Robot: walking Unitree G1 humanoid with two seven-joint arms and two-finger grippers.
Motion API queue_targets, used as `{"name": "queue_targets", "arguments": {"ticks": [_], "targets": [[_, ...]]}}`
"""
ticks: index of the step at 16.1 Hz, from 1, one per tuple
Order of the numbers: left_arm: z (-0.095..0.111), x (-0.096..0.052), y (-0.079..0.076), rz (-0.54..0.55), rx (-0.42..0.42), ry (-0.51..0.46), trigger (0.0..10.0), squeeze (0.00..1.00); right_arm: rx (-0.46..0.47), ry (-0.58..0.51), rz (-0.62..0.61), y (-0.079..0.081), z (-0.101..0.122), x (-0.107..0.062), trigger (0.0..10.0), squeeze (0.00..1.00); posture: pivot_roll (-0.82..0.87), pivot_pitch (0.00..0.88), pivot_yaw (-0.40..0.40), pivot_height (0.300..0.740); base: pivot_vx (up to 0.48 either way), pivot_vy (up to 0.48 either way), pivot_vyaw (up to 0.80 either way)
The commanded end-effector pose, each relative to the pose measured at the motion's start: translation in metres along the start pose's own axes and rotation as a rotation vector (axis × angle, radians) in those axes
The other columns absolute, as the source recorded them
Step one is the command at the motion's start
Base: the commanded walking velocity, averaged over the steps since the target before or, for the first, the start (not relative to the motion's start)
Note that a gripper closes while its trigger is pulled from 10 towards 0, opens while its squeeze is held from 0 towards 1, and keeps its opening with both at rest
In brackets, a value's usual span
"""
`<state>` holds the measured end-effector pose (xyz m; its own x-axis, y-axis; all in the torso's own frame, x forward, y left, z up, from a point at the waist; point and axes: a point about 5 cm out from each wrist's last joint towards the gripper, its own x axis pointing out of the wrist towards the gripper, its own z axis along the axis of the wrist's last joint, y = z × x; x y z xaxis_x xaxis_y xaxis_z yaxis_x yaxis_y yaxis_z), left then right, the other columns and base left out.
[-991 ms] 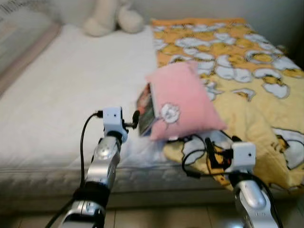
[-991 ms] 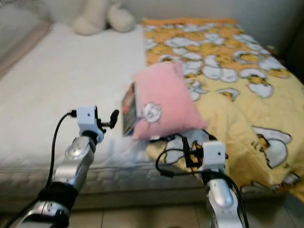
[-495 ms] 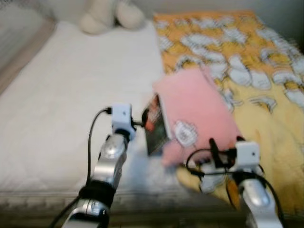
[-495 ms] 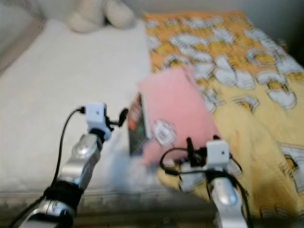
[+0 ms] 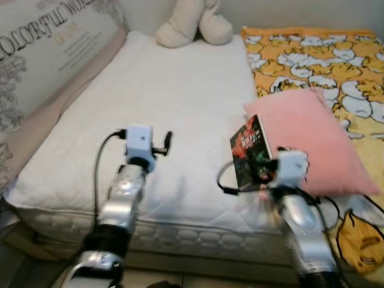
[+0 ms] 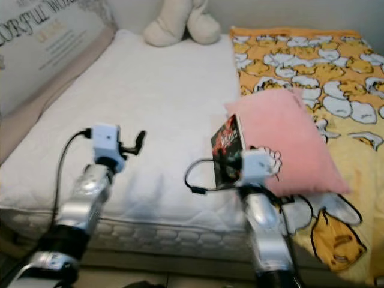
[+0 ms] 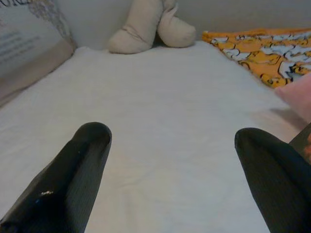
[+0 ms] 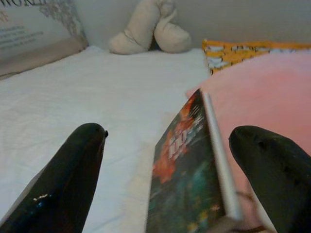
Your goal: Clean up the room
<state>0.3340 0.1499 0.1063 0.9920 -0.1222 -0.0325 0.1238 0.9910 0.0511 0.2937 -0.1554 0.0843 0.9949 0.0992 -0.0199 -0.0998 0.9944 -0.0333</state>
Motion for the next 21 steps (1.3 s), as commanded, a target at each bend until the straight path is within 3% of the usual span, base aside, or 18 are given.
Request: {"name": "queue_targets", "arguments": {"ticks": [1,3,5,9,11,12,13,15,16,18,21], "targets": [[0.006,-0.002,0.008,0.008,0.009,-0.013,10.0,0.00,0.012,0.020,-0.015,0.002,-0.006,0.005,10.0,0.00,-0.02,0.022,0.094,0.732,0.000,0.000,0.00],[0.008,-0.010,0.019,0.021,0.047,-0.010,10.0,0.00,-0.014,0.002,-0.081,0.000,-0.004,0.014,10.0,0.00,0.02,0.045,0.096,0.732,0.000,0.000,0.00],[0.007,-0.013,0.020,0.023,0.061,-0.012,10.0,0.00,-0.047,-0.021,-0.137,-0.007,0.001,0.018,10.0,0.00,0.03,0.047,0.087,0.732,0.000,0.000,0.00],[0.003,-0.021,-0.001,-0.055,0.047,-0.008,10.0,0.00,-0.081,-0.036,-0.214,-0.030,0.006,0.023,10.0,0.00,0.00,0.019,0.060,0.732,0.000,0.000,0.00],[-0.006,-0.042,-0.006,-0.166,0.069,0.005,10.0,0.00,-0.064,-0.057,-0.268,-0.045,0.014,0.005,10.0,0.00,-0.04,0.000,0.048,0.732,0.000,0.000,0.00],[-0.026,-0.069,-0.004,-0.255,0.078,0.118,10.0,0.00,-0.139,-0.035,-0.251,-0.043,0.011,-0.038,10.0,0.00,-0.06,0.000,0.030,0.732,0.000,0.000,0.00],[-0.028,-0.080,-0.006,-0.282,0.099,0.129,10.0,0.00,-0.164,-0.006,-0.230,-0.037,0.006,-0.066,10.0,0.00,-0.07,0.000,0.020,0.732,0.000,0.000,0.00],[-0.019,-0.085,-0.010,-0.276,0.087,0.070,10.0,0.00,-0.163,0.045,-0.197,-0.027,-0.003,-0.100,10.0,0.00,-0.06,0.000,0.005,0.732,0.000,0.000,0.00],[-0.015,-0.082,-0.011,-0.234,0.044,0.034,10.0,0.00,-0.150,0.063,-0.192,-0.025,-0.007,-0.106,10.0,0.00,-0.07,0.000,0.003,0.732,0.000,0.000,0.00],[-0.007,-0.068,-0.011,-0.186,0.011,0.004,10.0,0.00,-0.113,0.077,-0.252,-0.033,-0.006,-0.099,10.0,0.00,-0.08,0.000,0.013,0.732,0.186,-0.150,-0.40],[-0.001,-0.057,-0.015,-0.213,0.010,-0.005,10.0,0.00,-0.115,0.068,-0.232,-0.030,-0.001,-0.089,10.0,0.00,-0.09,0.000,0.027,0.732,0.395,-0.269,-0.80]]}}
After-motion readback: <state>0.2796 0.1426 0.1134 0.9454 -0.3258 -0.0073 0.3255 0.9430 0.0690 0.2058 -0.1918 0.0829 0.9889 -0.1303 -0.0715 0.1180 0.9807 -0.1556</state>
